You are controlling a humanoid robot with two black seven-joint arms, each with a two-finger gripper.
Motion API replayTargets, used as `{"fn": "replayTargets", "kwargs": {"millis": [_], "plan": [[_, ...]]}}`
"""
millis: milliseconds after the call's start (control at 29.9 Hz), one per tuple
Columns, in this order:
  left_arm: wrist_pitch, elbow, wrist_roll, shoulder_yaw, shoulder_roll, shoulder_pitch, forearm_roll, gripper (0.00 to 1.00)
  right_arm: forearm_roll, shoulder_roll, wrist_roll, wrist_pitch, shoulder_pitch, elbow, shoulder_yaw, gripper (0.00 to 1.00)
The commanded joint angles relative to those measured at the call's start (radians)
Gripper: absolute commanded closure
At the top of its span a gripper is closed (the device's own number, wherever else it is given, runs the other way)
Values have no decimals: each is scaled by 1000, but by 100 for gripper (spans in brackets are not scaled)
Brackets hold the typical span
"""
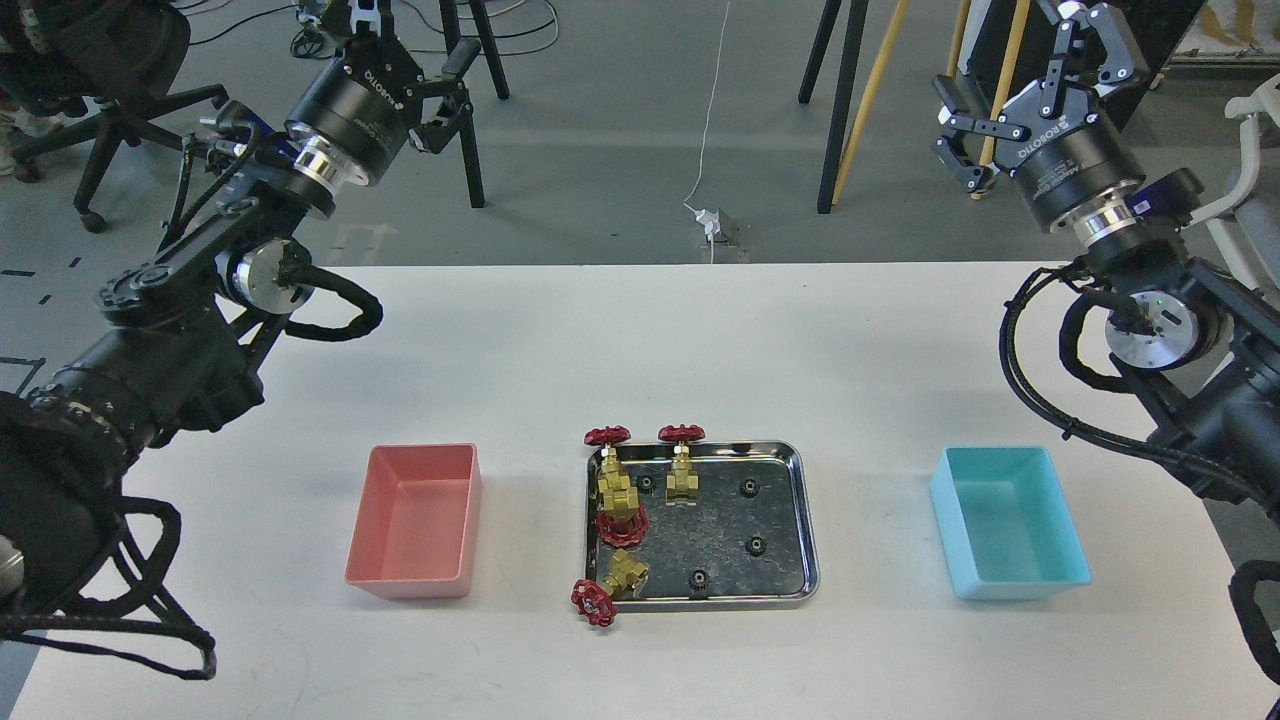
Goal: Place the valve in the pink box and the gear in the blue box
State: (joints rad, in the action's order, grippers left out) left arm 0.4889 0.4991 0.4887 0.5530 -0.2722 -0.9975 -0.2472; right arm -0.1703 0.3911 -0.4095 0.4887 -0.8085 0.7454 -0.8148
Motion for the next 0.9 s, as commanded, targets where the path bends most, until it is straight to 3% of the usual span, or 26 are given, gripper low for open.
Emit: {"fn": "replayTargets", "kwargs": {"millis": [0,167,535,668,869], "plan": [[0,-1,0,-5,-27,3,-7,0,0,0,3,0,-1,-3,5,1],[0,-2,0,25,-55,8,16,0,-1,6,3,0,0,-6,8,1],[0,24,0,68,31,23,22,0,0,-4,21,0,-18,-21,17,1],[0,24,0,56,30,51,20,0,0,11,75,0,-185,-40,46,1],[0,128,0,-19,21,45,-81,0,8,40,84,0,-403,-152,198,1]]}}
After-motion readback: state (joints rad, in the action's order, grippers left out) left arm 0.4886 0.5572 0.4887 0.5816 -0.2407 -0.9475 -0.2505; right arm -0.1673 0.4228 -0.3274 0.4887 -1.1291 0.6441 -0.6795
